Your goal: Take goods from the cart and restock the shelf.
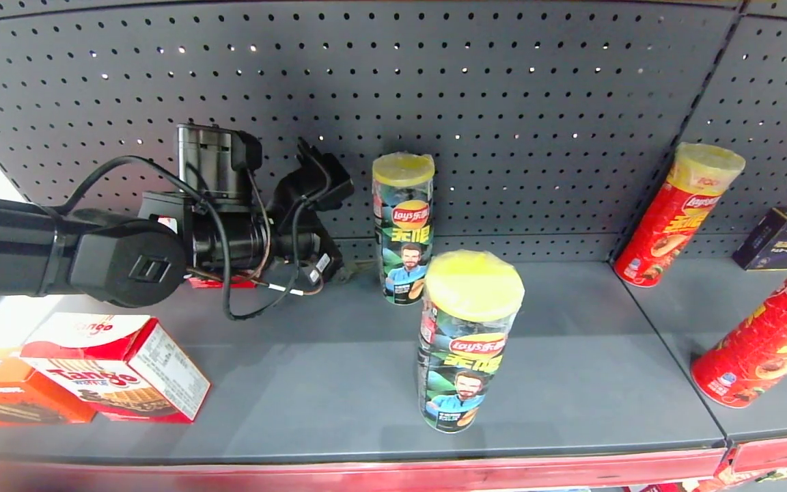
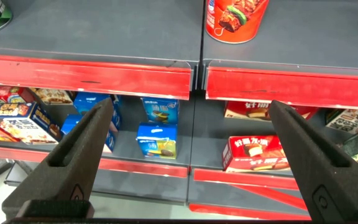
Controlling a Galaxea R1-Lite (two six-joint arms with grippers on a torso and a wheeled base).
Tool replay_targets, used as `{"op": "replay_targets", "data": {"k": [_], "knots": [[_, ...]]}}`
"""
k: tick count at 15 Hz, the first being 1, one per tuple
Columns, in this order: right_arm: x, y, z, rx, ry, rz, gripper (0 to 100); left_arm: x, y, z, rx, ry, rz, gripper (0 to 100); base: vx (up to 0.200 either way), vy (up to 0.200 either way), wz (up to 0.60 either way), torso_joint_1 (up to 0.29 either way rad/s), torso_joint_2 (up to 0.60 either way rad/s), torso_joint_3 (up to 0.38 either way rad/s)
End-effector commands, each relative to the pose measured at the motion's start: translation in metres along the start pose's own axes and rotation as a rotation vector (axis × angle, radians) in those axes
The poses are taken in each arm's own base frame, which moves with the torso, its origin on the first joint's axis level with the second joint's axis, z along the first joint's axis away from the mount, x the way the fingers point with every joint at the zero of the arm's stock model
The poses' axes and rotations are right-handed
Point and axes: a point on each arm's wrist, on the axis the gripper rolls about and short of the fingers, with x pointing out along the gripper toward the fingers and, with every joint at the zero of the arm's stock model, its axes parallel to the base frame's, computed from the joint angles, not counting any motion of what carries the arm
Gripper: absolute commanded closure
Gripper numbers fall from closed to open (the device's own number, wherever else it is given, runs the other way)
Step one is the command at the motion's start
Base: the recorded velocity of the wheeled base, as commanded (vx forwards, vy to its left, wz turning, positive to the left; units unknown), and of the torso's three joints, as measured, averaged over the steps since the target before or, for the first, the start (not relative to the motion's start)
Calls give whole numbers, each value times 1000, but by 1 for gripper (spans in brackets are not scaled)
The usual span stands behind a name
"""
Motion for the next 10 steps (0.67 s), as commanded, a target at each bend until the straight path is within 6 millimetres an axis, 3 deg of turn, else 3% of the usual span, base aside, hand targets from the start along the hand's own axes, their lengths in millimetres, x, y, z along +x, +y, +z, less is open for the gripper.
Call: {"op": "replay_targets", "data": {"k": [1,10], "knots": [[0,0,0,-1,2,1,0,3,1,0,2,-1,12,0,0,0,0,0,0,0],[0,0,0,-1,2,1,0,15,8,5,-16,11,86,0,0,0,0,0,0,0]]}}
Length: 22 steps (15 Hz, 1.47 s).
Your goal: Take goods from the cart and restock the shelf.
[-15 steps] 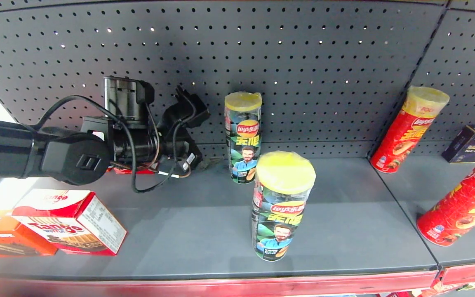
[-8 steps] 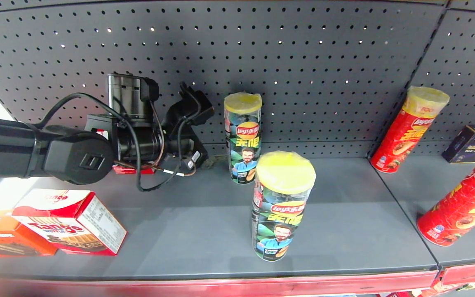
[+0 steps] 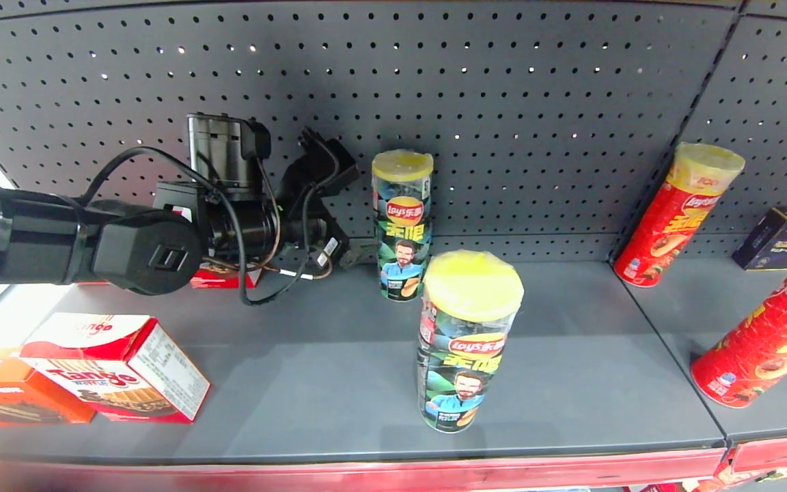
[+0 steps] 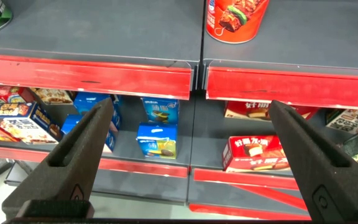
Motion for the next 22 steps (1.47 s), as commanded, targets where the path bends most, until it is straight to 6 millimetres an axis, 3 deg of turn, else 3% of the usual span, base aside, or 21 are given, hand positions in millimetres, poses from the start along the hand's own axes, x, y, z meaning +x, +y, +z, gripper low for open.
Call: {"op": "replay_targets", "data": {"k": [1,11,15,22], "knots": [[0,0,0,-1,1,0,0,5,-2,-3,-11,13,-1,0,0,0,0,0,0,0],[0,0,0,-1,1,0,0,-6,-3,-28,-28,106,59,0,0,0,0,0,0,0],[0,0,0,-1,-1,1,0,14,-11,-38,-21,105,92,0,0,0,0,0,0,0],[0,0,0,-1,1,1,0,25,-18,-42,-27,111,74,0,0,0,0,0,0,0]]}}
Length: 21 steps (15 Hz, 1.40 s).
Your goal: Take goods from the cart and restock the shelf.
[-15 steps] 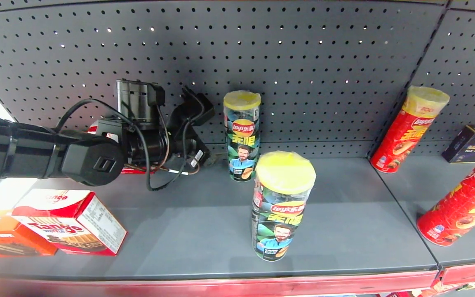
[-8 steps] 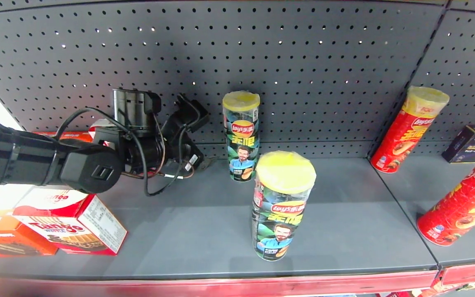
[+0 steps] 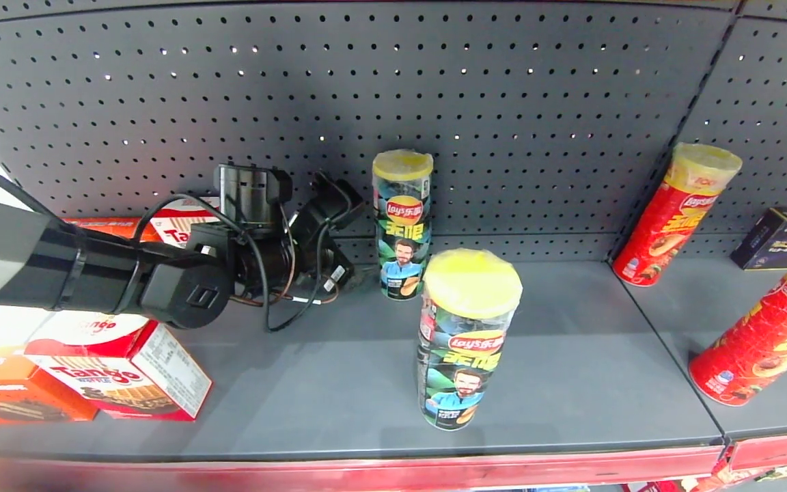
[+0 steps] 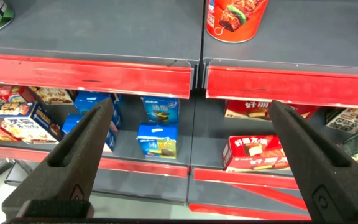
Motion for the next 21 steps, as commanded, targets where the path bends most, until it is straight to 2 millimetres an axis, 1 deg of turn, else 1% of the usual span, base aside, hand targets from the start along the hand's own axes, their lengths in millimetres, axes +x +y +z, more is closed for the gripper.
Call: {"op": "replay_targets", "data": {"k": [1,4,8,12,15,17,18,20,21], "knots": [[0,0,0,-1,3,0,0,5,-6,-1,-9,5,-18,0,0,0,0,0,0,0],[0,0,0,-1,2,1,0,6,-11,5,-33,-10,-29,0,0,0,0,0,0,0],[0,0,0,-1,2,1,0,7,-14,7,-30,-17,-35,0,0,0,0,0,0,0],[0,0,0,-1,2,0,0,7,-15,8,-29,-20,-37,0,0,0,0,0,0,0],[0,0,0,-1,2,1,0,11,-17,7,-28,-17,-42,0,0,0,0,0,0,0],[0,0,0,-1,0,1,0,9,-17,8,-27,-20,-37,0,0,0,0,0,0,0],[0,0,0,-1,3,1,0,4,-13,13,-27,-47,-20,0,0,0,0,0,0,0],[0,0,0,-1,2,1,0,-17,2,31,-36,-98,39,0,0,0,0,0,0,0],[0,0,0,-1,3,1,0,-24,5,36,-35,-111,52,0,0,0,0,0,0,0]]}}
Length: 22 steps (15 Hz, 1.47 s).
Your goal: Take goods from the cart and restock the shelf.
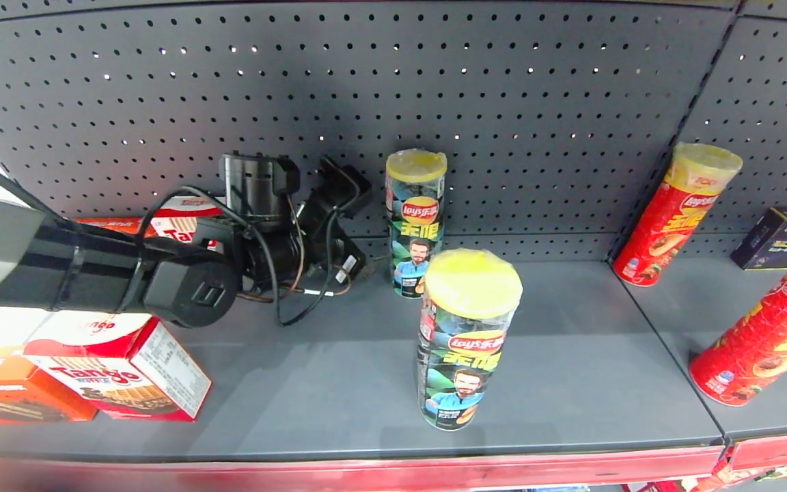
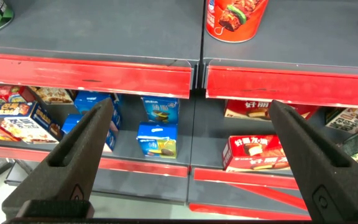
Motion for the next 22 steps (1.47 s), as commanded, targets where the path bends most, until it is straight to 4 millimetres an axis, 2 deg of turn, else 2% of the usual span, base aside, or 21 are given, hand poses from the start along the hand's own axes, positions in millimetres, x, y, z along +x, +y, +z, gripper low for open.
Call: {"op": "replay_targets", "data": {"k": [1,3,5,8,9,11,13,14,15,17,18,19,20,21,22], "knots": [[0,0,0,-1,2,0,0,-37,21,27,-1,-74,70,0,0,0,0,0,0,0],[0,0,0,-1,2,0,0,-63,27,38,1,-107,102,0,0,0,0,0,0,0],[0,0,0,-1,2,0,0,-93,25,39,1,-113,130,0,0,0,0,0,0,0],[0,0,0,-1,3,0,0,-124,23,40,-1,-123,148,0,0,0,0,0,0,0],[0,0,0,-1,2,0,0,-149,19,39,0,-139,157,0,0,0,0,0,0,0],[0,0,0,-4,3,4,0,-177,12,30,-11,-139,159,0,0,0,0,0,0,0],[0,0,0,-4,3,6,0,-177,12,30,-11,-139,159,0,0,0,0,0,0,0],[0,0,0,-4,0,9,0,-208,4,18,-91,-133,191,0,0,0,0,0,0,0],[0,0,0,-4,0,9,0,-208,4,18,-91,-133,191,0,0,0,0,0,0,0],[0,0,0,-6,-3,19,0,-226,-1,13,-117,-144,205,0,0,0,0,0,0,0],[-3,-1,13,24,-66,3,0,-230,-1,13,-120,-146,223,0,0,0,0,0,0,0],[-11,-1,55,121,-146,17,0,-233,1,12,-121,-148,236,0,0,0,0,0,0,0],[-7,-1,65,154,-84,26,0,-235,1,12,-121,-151,240,0,0,0,0,0,0,0],[-13,-1,83,123,-98,60,0,-235,0,11,-121,-148,240,0,0,0,0,0,0,0],[-14,-1,85,117,-98,71,0,-235,0,11,-121,-148,240,0,0,0,0,0,0,0]]}}
